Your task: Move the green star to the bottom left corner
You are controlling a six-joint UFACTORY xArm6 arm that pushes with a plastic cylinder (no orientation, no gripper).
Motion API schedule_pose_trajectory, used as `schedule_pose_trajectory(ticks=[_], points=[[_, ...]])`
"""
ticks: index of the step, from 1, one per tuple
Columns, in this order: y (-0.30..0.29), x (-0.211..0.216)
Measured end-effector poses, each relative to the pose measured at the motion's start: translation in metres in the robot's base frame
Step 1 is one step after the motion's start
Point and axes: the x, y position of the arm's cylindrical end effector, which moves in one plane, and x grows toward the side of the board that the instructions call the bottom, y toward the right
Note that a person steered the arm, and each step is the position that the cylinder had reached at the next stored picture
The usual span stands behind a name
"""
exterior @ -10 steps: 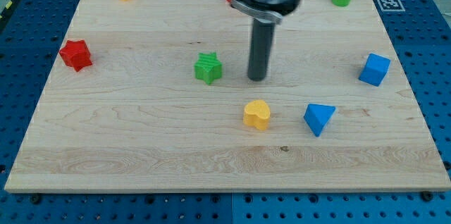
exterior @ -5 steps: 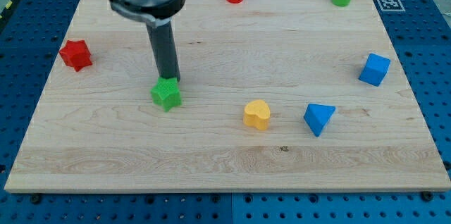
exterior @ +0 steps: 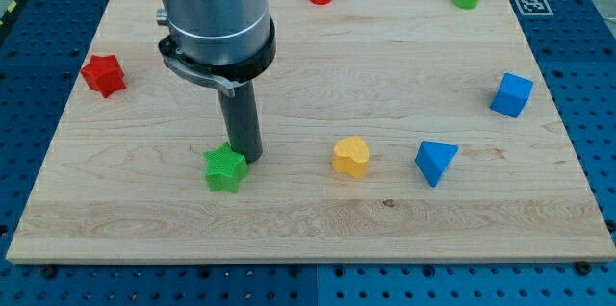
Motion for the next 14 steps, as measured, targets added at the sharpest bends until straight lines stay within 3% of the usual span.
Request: schedule_pose_trajectory(ticks=[5,7,11,13,14], points=[[-0.035,0.072],[-0.06,0.033],[-0.122,0.032],[-0.095,-0.012],[-0.068,-0.013]])
